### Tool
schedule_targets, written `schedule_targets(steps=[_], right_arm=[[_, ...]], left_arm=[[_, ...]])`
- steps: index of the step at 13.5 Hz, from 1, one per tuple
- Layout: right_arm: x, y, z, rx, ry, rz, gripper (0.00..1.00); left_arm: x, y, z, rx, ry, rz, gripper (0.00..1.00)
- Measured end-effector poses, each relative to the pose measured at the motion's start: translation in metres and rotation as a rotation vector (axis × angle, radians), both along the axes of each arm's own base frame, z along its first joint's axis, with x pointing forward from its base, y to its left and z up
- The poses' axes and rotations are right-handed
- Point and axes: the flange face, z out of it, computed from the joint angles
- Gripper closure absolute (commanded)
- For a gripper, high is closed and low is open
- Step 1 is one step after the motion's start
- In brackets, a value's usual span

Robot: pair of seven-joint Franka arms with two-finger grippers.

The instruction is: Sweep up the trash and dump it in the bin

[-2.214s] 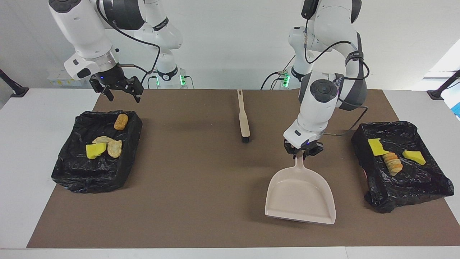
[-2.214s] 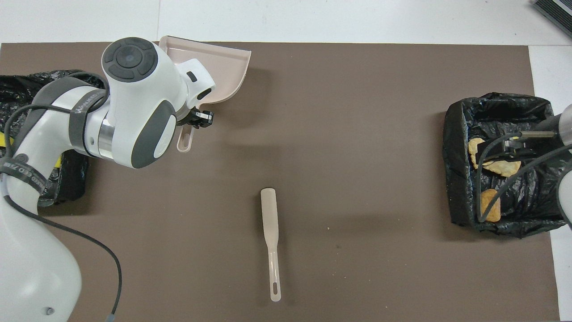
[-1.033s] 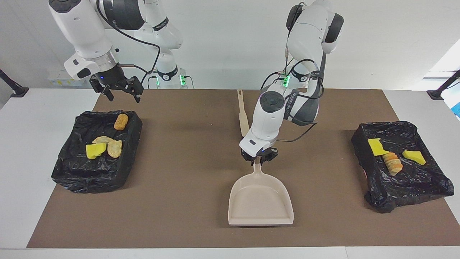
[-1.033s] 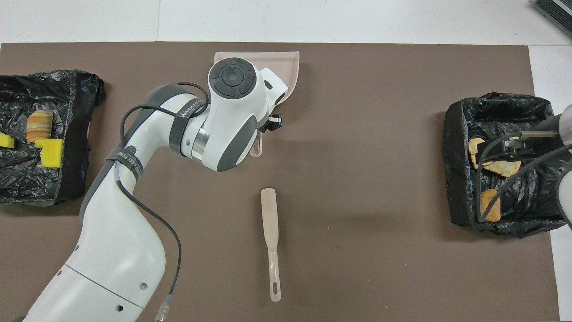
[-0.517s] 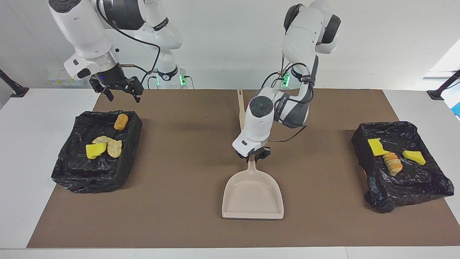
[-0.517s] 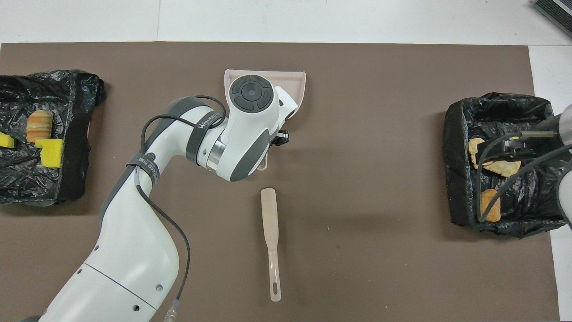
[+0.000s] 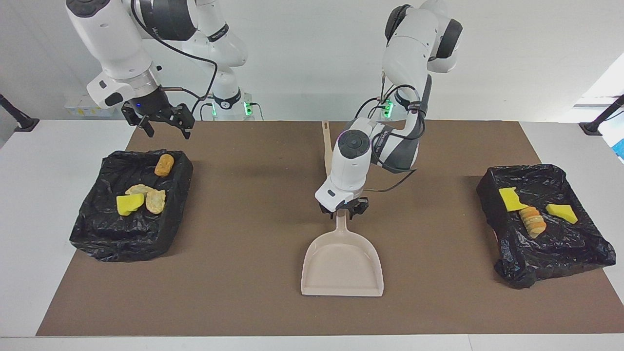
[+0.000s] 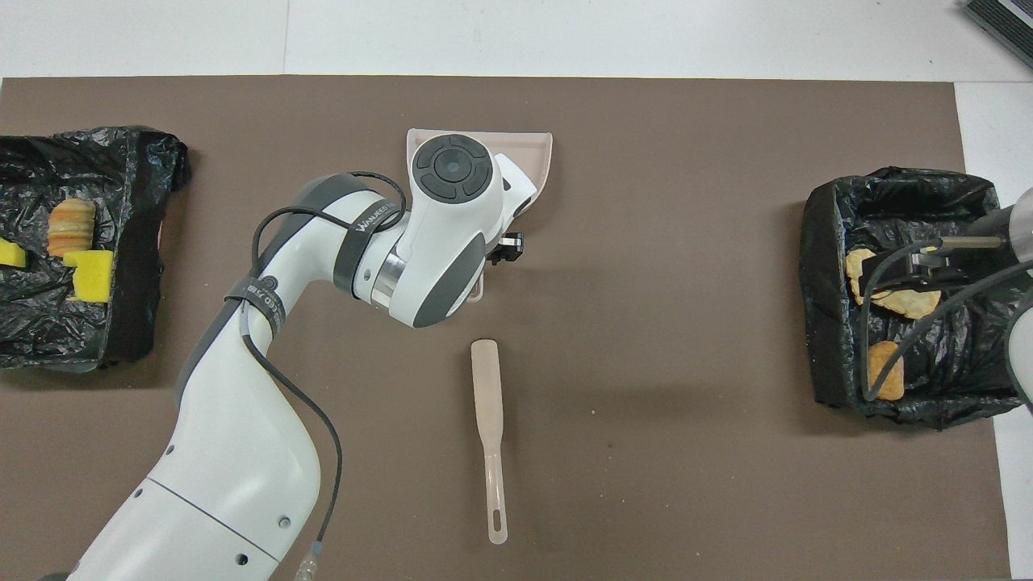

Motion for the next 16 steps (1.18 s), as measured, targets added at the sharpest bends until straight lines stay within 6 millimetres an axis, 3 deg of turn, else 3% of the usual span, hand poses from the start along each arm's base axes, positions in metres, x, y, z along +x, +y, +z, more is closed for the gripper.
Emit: schedule_targets(steps=[3,5,9,12,14,16], right_arm=[[0.000,0.000,0.000,0.000,0.000,0.000,0.00],[0.000,0.000,0.000,0.000,0.000,0.000,0.00],[0.000,0.000,0.000,0.000,0.000,0.000,0.00],[0.000,0.000,0.000,0.000,0.000,0.000,0.00],[0.000,0.000,0.000,0.000,0.000,0.000,0.00],[0.000,0.000,0.000,0.000,0.000,0.000,0.00]], left_arm=[[0.007,0.018,0.034,-0.011,-0.036,0.026,0.00],[0.009,0.053,0.064,-0.006,-0.042,0.070,0.00],[0.001,0.143,0.110,0.000,-0.053,0.066,0.00],[-0.014,0.206,0.163,0.016,-0.036,0.010,0.00],[-0.027,0.239,0.200,0.017,-0.048,-0.038,0.00],[-0.038,0.259,0.224,0.019,-0.055,-0.073,0.00]])
